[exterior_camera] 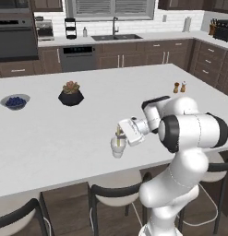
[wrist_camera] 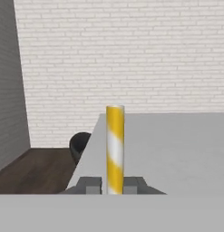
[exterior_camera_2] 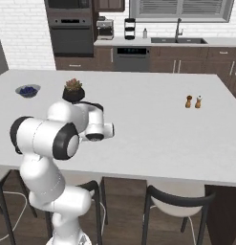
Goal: Take a straw from the drawer in front and place it inside the glass cup on the dining counter.
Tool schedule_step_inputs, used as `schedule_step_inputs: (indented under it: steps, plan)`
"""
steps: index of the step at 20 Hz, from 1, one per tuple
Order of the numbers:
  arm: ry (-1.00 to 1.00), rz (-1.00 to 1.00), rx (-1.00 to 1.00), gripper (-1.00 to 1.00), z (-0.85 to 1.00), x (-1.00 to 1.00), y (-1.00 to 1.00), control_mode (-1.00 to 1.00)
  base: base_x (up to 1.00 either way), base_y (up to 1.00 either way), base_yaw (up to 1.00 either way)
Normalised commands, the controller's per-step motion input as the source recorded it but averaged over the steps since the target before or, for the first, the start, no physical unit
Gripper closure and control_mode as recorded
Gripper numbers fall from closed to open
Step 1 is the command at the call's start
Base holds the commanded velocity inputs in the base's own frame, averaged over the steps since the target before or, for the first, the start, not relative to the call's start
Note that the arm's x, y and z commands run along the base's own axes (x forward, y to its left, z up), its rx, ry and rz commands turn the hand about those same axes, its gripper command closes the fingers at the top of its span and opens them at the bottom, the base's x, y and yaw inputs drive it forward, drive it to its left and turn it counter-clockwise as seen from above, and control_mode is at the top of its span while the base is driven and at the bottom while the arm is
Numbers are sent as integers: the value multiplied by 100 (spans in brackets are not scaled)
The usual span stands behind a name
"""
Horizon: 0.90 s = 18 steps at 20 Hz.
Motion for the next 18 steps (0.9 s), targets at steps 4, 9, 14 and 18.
schedule_step_inputs:
  steps: [4, 9, 14, 18]
  plan:
    - [0, -3, 0, 100, -14, 0, -12, -100, 0, 0, 0]
    - [0, -2, 0, 100, -22, 0, -11, -100, 0, 0, 0]
    - [0, 0, 0, -100, -7, 0, 0, -100, 0, 0, 0]
    - [-8, 0, 0, -100, 3, 0, 0, -100, 0, 0, 0]
